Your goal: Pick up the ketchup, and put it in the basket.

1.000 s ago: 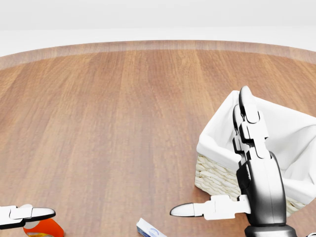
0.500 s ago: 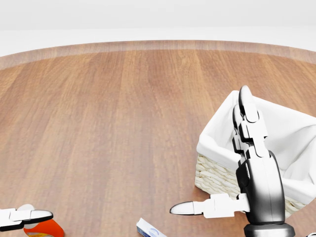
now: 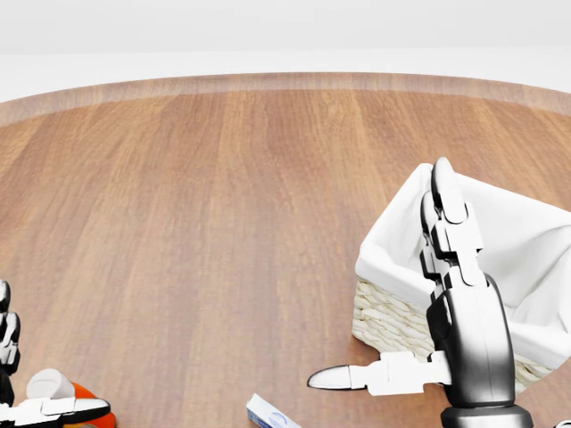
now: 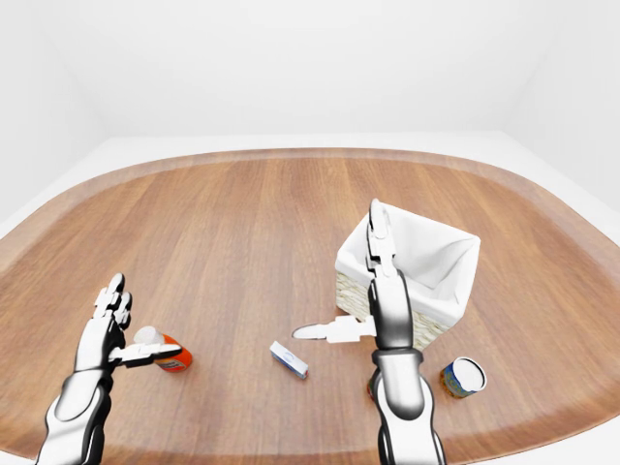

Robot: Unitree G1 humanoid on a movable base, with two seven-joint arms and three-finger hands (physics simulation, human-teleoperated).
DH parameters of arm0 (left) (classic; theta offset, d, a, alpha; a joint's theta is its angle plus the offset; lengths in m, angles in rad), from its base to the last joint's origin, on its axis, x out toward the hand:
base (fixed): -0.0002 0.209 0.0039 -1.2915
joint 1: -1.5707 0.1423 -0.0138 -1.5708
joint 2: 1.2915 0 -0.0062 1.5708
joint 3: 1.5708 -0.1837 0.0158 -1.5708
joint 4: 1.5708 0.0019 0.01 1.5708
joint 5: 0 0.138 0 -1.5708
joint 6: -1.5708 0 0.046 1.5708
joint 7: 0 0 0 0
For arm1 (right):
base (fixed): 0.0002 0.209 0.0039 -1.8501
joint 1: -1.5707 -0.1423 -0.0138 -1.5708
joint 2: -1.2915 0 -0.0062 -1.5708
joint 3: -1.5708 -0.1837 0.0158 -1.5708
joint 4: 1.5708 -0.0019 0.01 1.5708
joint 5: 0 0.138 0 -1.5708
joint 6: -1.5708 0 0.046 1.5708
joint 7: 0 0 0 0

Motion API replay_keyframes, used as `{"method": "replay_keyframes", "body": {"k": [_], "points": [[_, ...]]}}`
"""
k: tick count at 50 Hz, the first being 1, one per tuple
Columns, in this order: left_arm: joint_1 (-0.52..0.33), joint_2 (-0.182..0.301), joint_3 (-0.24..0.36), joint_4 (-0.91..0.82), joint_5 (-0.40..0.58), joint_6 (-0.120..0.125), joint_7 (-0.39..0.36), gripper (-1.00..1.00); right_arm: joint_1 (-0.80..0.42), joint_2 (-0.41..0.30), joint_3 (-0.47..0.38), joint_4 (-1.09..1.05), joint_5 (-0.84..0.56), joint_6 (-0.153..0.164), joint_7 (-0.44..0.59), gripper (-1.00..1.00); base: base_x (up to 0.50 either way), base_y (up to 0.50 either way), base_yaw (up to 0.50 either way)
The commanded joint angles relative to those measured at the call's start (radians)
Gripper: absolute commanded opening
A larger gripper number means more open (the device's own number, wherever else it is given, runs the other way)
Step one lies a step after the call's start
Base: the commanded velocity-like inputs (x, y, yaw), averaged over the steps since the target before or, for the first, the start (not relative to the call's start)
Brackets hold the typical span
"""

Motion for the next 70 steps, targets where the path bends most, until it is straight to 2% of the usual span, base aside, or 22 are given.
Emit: {"method": "replay_keyframes", "body": {"k": [1, 28, 43, 44, 45, 46, 70], "points": [[-0.028, 0.03, -0.027, 0.181, -0.007, 0.0, 0.046, 1.0, 0.003, 0.0, 0.008, -0.005, -0.004, 0.0, -0.002, 1.0, 0.0, 0.0, 0.0], [-0.166, 0.119, -0.095, 0.635, -0.03, 0.0, 0.149, 1.0, 0.004, -0.003, 0.016, 0.009, -0.004, 0.0, -0.003, 1.0, 0.0, 0.0, 0.0], [-0.208, 0.132, -0.124, 0.745, -0.069, 0.0, 0.148, 1.0, 0.007, -0.004, 0.022, 0.004, -0.007, 0.0, -0.002, 1.0, 0.0, 0.0, 0.0], [-0.203, 0.13, -0.123, 0.735, -0.079, 0.0, 0.146, -0.04, 0.007, -0.003, 0.023, 0.001, -0.008, 0.0, -0.002, 1.0, 0.0, 0.0, 0.0], [-0.203, 0.13, -0.124, 0.734, -0.08, 0.0, 0.146, -0.04, 0.006, -0.003, 0.024, -0.001, -0.008, 0.0, -0.002, 1.0, 0.0, 0.0, 0.0], [-0.198, 0.13, -0.126, 0.724, -0.082, 0.0, 0.143, -1.0, 0.006, -0.003, 0.025, 0.0, -0.009, 0.0, -0.002, 1.0, 0.0, 0.0, 0.0], [-0.222, 0.131, -0.14, 0.758, -0.067, 0.0, 0.15, -1.0, 0.008, -0.004, 0.034, 0.01, -0.013, 0.0, -0.003, 1.0, 0.0, 0.0, 0.0]]}}
